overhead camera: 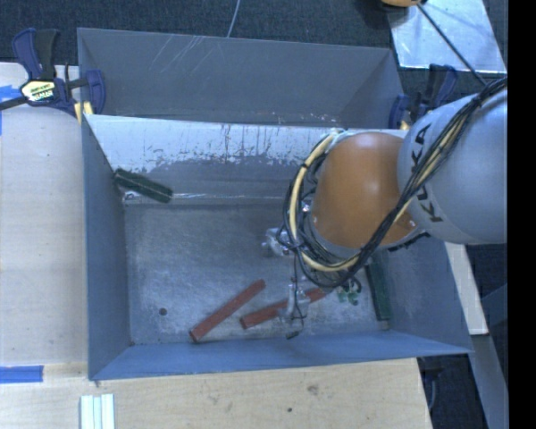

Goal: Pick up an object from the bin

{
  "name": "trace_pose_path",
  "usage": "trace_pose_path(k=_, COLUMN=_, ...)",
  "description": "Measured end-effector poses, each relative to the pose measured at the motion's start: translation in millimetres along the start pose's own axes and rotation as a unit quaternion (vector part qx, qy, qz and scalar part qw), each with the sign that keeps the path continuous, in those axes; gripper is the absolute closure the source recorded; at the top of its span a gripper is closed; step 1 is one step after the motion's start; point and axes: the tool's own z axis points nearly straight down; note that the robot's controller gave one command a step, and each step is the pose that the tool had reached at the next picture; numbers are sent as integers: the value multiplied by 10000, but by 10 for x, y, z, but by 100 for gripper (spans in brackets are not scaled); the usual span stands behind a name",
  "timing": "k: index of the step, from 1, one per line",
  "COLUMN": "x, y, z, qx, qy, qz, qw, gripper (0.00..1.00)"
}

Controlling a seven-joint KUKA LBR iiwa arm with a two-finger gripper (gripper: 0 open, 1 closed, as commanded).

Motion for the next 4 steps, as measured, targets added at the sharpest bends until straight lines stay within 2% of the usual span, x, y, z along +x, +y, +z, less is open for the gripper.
trace_pose_path(k=1, x=55, y=155, z=493, qx=-8, qy=3, qz=655, qw=9979, gripper=100)
trace_pose_path(k=3, x=62, y=155, z=457, qx=-9, qy=10, qz=659, qw=9978, gripper=100)
trace_pose_path(k=4, x=59, y=356, z=-89, qx=3, qy=-8, qz=279, qw=9996, gripper=100)
